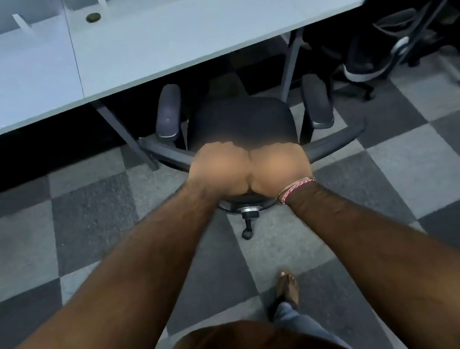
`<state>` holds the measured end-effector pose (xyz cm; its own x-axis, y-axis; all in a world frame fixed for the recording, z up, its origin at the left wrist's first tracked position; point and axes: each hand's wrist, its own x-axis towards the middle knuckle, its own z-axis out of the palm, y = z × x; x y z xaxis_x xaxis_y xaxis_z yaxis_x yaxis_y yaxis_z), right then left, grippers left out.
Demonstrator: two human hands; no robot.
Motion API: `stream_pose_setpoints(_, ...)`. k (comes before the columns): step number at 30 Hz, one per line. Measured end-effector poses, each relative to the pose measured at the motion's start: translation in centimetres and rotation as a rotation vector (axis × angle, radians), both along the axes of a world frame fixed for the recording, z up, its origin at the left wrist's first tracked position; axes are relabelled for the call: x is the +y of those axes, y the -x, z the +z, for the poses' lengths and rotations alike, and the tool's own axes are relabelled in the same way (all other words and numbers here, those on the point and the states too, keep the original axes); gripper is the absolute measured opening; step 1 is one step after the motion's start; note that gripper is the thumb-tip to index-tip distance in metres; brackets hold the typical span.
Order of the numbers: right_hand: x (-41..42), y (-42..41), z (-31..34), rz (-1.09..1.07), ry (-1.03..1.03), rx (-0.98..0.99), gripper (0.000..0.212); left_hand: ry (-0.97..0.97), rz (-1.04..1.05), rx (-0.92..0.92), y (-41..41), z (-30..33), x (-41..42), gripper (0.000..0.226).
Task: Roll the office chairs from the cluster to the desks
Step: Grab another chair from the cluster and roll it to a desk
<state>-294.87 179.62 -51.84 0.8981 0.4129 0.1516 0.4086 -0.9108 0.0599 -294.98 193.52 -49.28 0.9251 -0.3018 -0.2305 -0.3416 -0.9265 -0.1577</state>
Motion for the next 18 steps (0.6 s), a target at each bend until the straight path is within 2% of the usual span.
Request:
stream_pose_setpoints(4,-3.5,-5.2,0.5,0.118,0.008,0.002,0.017,0.021,0.103,0.025,-3.8,0.0,-3.3,0.020)
stream_pose_setpoints(9,-6.5,-11.1,0.8,0.212,0.060,0.004,0.018,0.032,0.126,0.035,-8.5,0.6,-6.2,0.026)
stream_pose_setpoints(18,-6.5,-21.3,1.1,0.307,0.081,0.004,0.019,0.015,0.149,0.028,-17.7,1.0,-6.2,0.033)
